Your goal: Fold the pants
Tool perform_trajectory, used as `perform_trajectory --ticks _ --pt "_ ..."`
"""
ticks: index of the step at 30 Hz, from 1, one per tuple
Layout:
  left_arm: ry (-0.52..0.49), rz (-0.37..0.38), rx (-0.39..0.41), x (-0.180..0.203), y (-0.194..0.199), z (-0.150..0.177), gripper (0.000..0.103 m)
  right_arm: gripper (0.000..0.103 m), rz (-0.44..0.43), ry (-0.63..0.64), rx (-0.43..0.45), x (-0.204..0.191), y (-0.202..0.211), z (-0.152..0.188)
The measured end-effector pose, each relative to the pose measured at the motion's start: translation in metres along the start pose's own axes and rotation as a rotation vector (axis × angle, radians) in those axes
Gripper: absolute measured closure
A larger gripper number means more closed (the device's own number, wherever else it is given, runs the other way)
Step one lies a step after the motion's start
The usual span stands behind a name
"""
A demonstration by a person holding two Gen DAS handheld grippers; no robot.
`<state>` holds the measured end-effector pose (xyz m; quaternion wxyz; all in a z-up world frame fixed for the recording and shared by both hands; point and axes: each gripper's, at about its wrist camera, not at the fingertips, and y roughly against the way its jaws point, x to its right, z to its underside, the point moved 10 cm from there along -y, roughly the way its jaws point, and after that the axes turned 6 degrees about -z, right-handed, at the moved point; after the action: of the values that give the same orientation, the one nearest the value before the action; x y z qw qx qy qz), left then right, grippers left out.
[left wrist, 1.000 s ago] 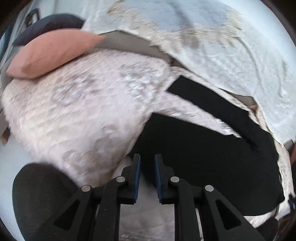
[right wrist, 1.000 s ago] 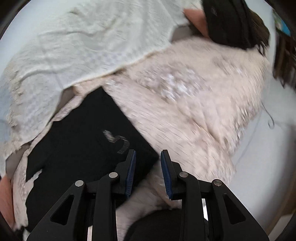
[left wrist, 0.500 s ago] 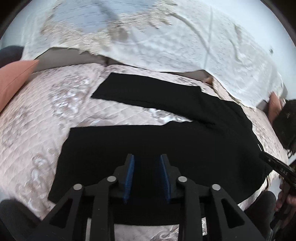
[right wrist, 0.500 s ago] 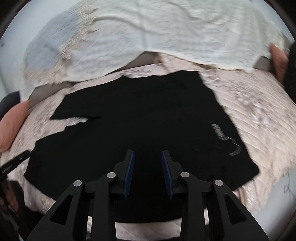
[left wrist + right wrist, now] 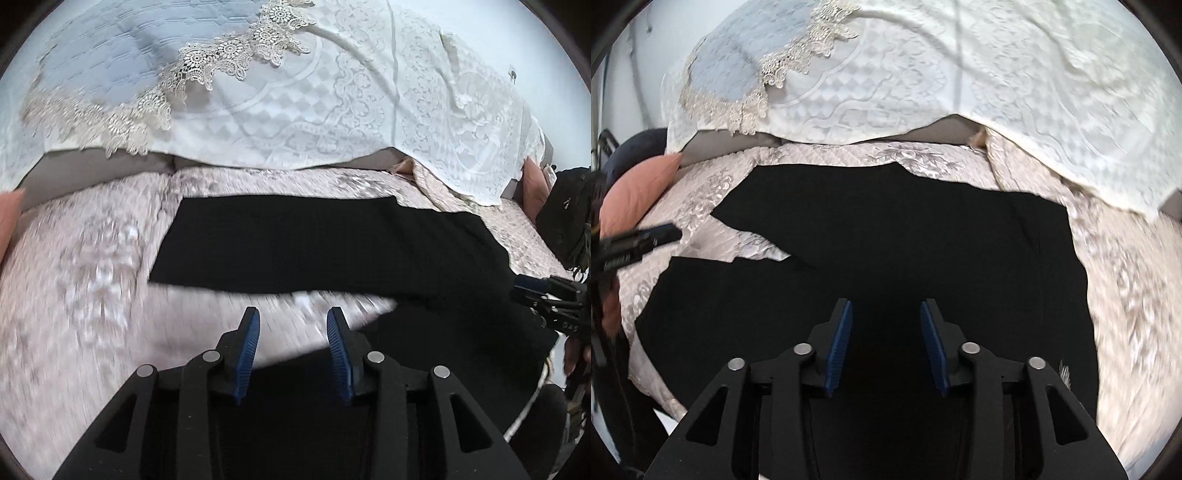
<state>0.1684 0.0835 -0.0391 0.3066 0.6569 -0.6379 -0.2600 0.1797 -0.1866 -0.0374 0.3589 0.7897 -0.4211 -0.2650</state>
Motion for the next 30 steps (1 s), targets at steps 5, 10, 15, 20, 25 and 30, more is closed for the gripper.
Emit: perform_trajectory --ticks 5,10,15,20,25,30 --pt "-0.034 0.018 -0.007 -0.018 -0.035 -0.033 0.063 0.062 -0.017 0.022 -0.022 0.026 -0.022 -0.023" --pt "-0.120 0.015 -0.010 -0.024 -0.069 -0.058 0.062 0.062 -0.002 0.073 -0.061 0.053 -0.053 -0.046" --pt "-0.176 0.043 -0.029 -0.029 -0.110 -0.084 0.059 0.052 -0.021 0.113 -0.110 0.073 -0.091 -0.064" --pt "-0.205 0.036 -0.059 -0.043 -0.155 -0.105 0.055 0.050 -0.036 0.162 -0.157 0.087 -0.126 -0.081" --pt "-0.287 0.057 -0.101 -0.050 -0.190 -0.110 0.054 0.050 -0.081 0.244 -0.190 0.093 -0.150 -0.097" --pt "-0.378 0.096 -0.135 -0.050 -0.209 -0.105 0.049 0.047 -0.175 0.262 -0.225 0.098 -0.169 -0.108"
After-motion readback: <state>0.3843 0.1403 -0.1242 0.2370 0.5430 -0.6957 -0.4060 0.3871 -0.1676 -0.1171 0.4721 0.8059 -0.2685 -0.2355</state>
